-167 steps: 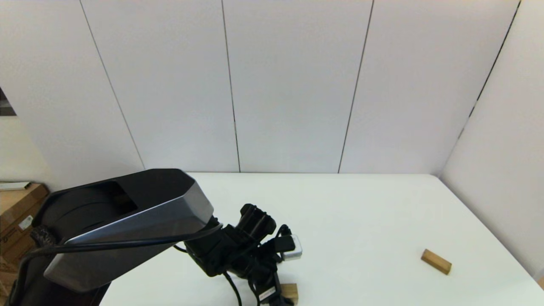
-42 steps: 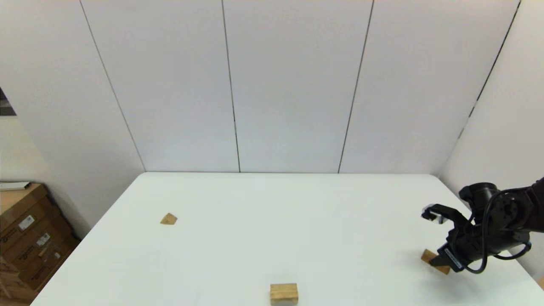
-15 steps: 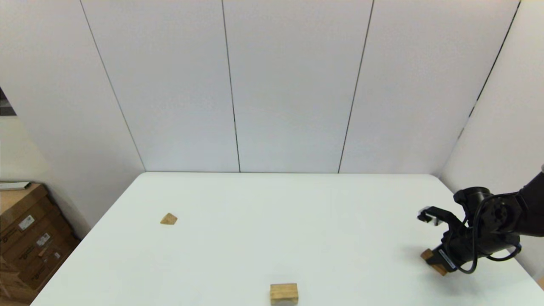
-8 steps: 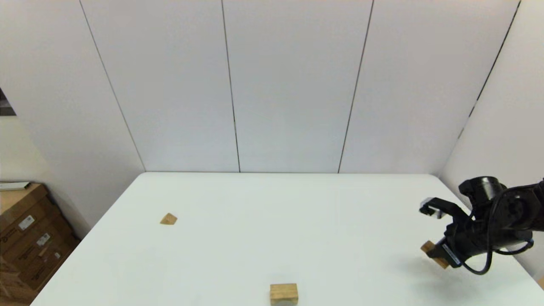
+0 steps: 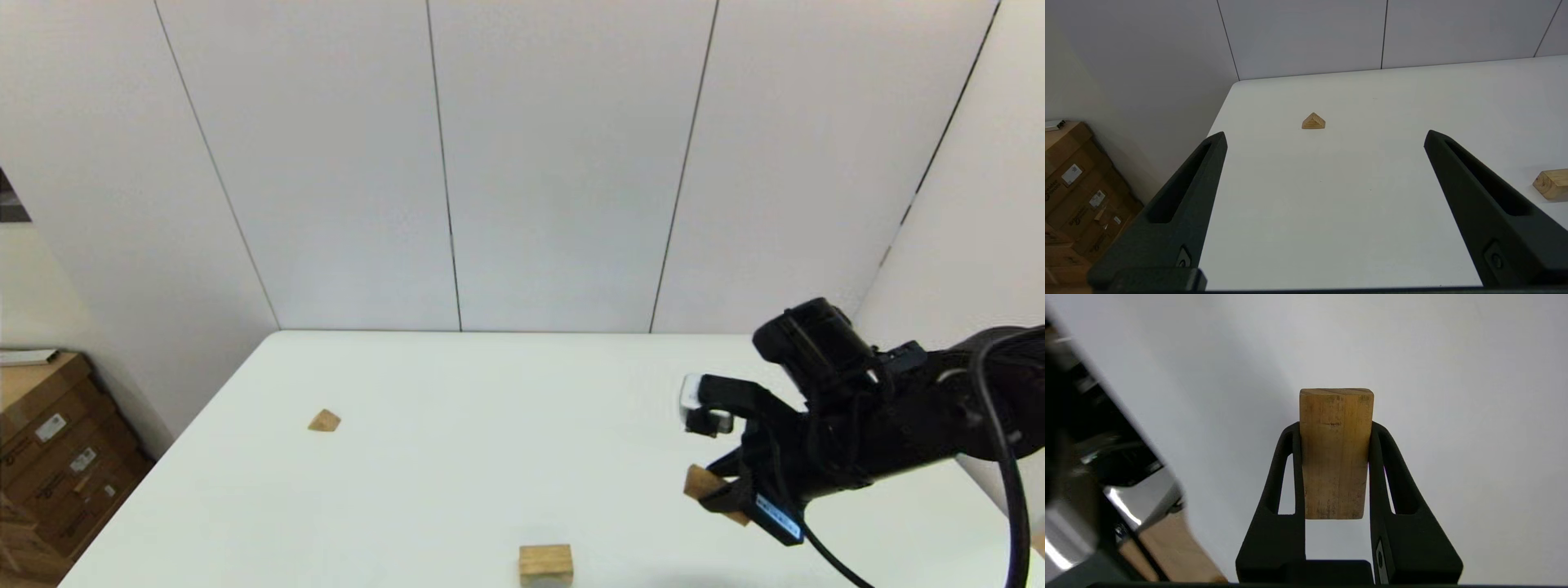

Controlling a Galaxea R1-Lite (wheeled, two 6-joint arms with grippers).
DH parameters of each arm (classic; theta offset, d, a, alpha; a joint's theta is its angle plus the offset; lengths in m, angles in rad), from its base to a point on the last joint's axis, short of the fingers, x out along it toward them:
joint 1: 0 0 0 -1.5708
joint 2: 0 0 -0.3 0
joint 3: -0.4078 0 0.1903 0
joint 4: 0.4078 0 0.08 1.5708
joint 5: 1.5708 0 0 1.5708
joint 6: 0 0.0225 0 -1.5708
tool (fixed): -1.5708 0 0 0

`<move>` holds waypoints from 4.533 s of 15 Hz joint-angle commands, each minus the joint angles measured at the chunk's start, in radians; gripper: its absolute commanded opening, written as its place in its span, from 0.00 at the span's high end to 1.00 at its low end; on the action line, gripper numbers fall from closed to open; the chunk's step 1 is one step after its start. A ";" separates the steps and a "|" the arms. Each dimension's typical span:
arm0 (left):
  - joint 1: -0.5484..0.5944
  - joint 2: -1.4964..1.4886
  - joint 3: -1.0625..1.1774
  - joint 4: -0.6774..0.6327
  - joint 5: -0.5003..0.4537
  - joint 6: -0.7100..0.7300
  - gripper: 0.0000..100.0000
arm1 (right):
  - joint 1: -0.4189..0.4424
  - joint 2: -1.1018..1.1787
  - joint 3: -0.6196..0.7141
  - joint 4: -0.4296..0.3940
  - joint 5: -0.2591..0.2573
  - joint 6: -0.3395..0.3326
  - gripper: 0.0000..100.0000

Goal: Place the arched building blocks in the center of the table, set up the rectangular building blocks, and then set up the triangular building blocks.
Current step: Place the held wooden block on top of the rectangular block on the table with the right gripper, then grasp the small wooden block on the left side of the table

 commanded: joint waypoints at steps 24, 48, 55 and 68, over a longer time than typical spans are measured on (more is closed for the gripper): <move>-0.001 0.000 0.000 0.000 0.000 -0.006 0.00 | 0.396 0.499 -0.382 0.012 0.001 0.055 1.00; -0.001 0.000 0.000 0.000 0.000 -0.009 0.00 | 0.369 0.542 -0.427 0.012 -0.003 0.052 1.00; 0.001 0.000 0.000 0.000 0.000 -0.009 0.00 | 0.369 0.546 -0.444 0.017 -0.002 0.075 0.00; 0.001 0.000 0.000 0.000 0.002 -0.035 0.00 | 0.197 -0.070 -0.270 0.078 -0.005 0.329 0.00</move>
